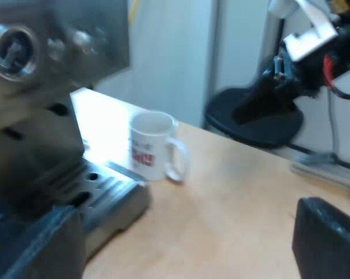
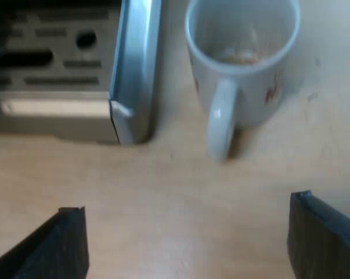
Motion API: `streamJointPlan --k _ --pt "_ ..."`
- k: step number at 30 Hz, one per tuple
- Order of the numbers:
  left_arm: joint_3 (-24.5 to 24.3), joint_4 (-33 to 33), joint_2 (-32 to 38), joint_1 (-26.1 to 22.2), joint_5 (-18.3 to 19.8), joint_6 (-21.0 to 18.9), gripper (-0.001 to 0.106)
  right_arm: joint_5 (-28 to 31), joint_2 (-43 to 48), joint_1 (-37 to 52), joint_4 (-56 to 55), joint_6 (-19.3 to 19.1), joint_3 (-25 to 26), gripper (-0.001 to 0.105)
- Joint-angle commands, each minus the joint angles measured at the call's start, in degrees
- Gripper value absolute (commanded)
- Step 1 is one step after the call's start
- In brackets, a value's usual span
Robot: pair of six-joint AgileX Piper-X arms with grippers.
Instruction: Remove mug from coffee machine
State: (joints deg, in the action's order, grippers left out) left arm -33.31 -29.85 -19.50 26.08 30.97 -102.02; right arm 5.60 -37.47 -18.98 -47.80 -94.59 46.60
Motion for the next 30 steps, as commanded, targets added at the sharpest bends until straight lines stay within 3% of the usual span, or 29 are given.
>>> streamJointPlan --k 1,5,9,16,22,25,30 --pt "-1.7 0.5 0.0 0.2 -4.9 -1.7 0.079 -0.4 0.4 0.0 -0.5 -1.8 2.9 0.071" --pt "-3.3 0.5 0.1 0.2 -7.4 -1.7 0.079 -0.2 -1.0 0.0 -1.0 -4.4 6.3 0.071" --pt "-4.0 0.5 -0.5 0.0 -9.9 -1.7 0.079 -0.2 -4.7 0.2 -1.0 -4.5 9.9 0.071" --pt "-5.0 0.5 -2.8 -2.8 -9.8 -1.7 0.079 -0.2 -11.9 0.2 -0.8 -4.5 14.3 0.071" --pt "-6.5 0.5 -5.2 -13.2 -9.3 -1.5 0.079 2.1 -15.1 0.5 0.8 -4.5 14.5 0.071" --pt "-6.5 -0.1 -5.2 -17.9 -6.8 -1.5 0.079 1.8 -15.1 3.1 1.3 -4.5 14.5 0.071" --pt "-6.5 -4.4 -5.2 -25.8 -5.0 -1.5 0.079 -2.1 -14.7 11.4 1.1 -4.7 14.5 0.071"
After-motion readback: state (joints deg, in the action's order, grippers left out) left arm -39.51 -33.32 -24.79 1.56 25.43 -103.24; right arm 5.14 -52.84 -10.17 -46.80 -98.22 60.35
